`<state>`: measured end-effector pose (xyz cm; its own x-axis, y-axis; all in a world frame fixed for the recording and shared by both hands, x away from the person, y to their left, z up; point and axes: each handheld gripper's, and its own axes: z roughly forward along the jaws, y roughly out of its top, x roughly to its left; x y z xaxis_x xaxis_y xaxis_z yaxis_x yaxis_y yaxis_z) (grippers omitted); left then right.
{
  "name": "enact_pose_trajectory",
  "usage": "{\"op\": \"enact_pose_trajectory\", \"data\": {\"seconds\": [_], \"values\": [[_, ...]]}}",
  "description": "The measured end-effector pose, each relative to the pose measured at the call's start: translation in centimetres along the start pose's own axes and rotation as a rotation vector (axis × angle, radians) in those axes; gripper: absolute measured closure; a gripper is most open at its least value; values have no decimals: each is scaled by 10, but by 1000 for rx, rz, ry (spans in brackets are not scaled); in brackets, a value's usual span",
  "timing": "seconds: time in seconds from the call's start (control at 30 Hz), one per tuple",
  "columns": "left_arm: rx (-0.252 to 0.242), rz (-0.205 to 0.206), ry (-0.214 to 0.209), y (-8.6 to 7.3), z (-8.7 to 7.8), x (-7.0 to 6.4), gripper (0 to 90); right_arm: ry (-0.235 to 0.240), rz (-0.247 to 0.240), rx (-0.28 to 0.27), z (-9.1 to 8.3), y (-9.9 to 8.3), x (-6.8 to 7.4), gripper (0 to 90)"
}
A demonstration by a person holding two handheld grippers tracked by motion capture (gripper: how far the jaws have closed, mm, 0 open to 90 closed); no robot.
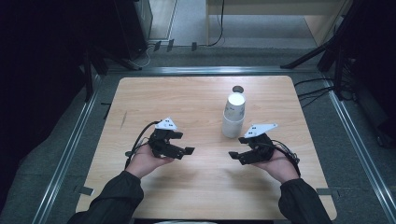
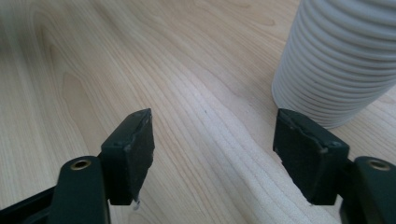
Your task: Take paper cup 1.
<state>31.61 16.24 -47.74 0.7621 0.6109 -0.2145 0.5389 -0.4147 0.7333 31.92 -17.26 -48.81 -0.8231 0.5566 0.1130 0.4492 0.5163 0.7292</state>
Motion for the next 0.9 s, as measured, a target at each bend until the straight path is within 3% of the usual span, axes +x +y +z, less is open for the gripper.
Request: {"op": "enact_pose_trajectory", "data": {"seconds": [0.07,0.33,0.43,0.53,0.6,0.63,0.77,0.9], "values": [[11,-4,-7,0,1,2,230,4,8,-18,-3,-1,-1,355],[38,0,-14,0,2,3,240,8,-11,0,-4,-2,-1,336],[55,0,-11,1,5,5,244,17,6,-12,-3,-2,-3,206],[60,-1,-8,0,6,6,244,50,33,-5,-2,-2,-5,150],[65,2,-4,-1,7,7,244,43,37,16,0,-2,-5,170],[70,6,-4,-1,6,7,244,61,36,29,1,-1,-5,212],[85,26,-11,-3,7,6,244,57,22,30,1,1,-3,250],[94,42,-32,-4,7,6,244,63,52,26,-1,2,-2,282]]}}
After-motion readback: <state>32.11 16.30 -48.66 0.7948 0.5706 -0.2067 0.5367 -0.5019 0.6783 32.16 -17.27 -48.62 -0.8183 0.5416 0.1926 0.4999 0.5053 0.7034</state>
